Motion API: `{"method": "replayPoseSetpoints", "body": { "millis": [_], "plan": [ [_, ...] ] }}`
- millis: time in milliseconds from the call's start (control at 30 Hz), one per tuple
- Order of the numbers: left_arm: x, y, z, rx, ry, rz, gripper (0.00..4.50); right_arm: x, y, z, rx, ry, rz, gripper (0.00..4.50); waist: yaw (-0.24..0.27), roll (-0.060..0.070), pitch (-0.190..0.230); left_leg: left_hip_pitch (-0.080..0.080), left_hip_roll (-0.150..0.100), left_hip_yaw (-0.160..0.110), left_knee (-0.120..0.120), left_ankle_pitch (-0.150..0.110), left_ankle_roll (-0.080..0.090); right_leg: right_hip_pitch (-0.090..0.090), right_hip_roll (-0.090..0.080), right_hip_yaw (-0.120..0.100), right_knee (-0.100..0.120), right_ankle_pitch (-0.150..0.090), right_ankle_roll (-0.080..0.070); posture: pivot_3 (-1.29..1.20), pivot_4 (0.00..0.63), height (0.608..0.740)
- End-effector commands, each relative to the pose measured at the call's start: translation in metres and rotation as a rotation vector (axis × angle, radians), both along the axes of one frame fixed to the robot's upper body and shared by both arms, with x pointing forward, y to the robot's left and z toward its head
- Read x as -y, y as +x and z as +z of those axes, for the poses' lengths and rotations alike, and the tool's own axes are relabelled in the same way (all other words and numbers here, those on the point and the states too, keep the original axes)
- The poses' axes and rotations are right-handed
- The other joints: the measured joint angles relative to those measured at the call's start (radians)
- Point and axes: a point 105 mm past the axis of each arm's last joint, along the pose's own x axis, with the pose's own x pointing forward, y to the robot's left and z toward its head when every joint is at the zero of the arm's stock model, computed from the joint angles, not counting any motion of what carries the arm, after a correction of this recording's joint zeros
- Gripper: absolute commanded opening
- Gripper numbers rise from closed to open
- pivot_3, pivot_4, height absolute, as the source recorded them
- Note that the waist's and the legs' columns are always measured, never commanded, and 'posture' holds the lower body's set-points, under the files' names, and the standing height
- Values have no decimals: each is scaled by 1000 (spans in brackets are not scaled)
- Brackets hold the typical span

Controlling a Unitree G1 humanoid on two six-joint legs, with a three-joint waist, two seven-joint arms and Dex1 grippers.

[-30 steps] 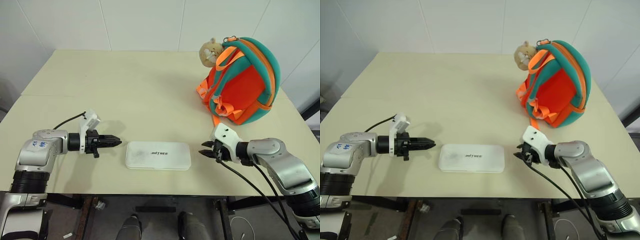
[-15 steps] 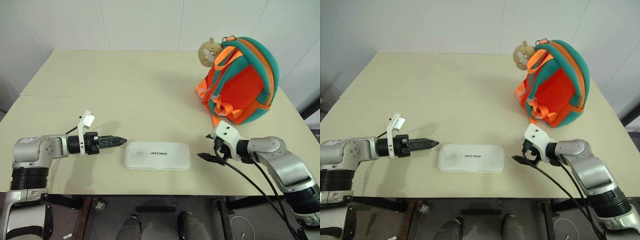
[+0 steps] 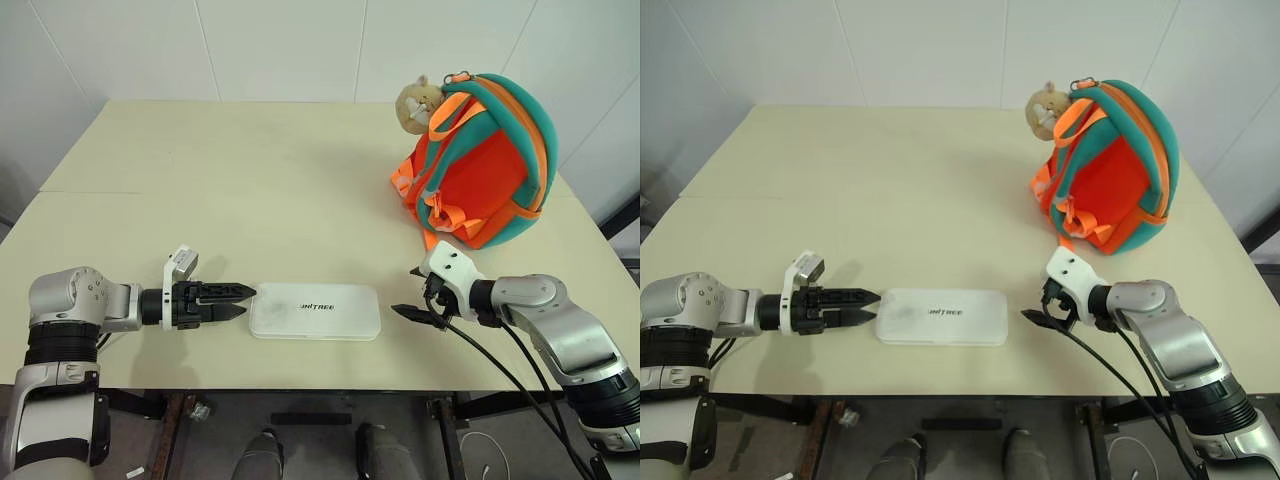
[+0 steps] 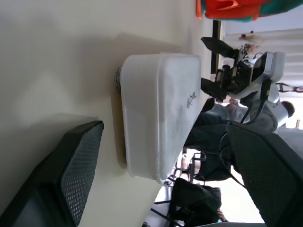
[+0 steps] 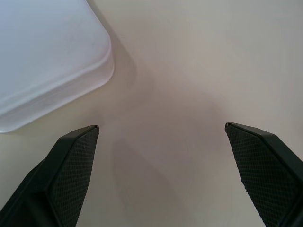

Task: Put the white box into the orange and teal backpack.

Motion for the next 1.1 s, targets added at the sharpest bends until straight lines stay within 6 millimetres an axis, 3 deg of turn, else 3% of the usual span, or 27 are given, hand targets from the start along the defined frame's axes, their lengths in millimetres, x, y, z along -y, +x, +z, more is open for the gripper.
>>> {"method": "replayPoseSetpoints", "body": {
  "millis": [33,567,1000,1100],
  "plan": [
    [6,5,5,2,-36,0,4486,-5,2,10,53,9,10,4500,0,0,0,0,0,0,0,0,0,0,0,0,0,0,0,0,150,740],
    [37,12,-6,-18,-97,-49,4486,-20,2,10,57,30,34,4500,2,0,0,0,0,0,1,0,0,1,0,0,0,1,1,0,150,740],
    [45,13,-10,7,-83,-71,4486,-23,1,9,55,34,38,4500,3,0,0,1,-1,0,1,0,0,1,0,0,0,1,1,0,150,740],
    [46,13,-14,17,-53,-80,3849,-22,1,9,56,32,36,4500,3,0,0,1,-1,0,1,0,0,1,0,0,0,1,1,0,150,740]
  ]
}}
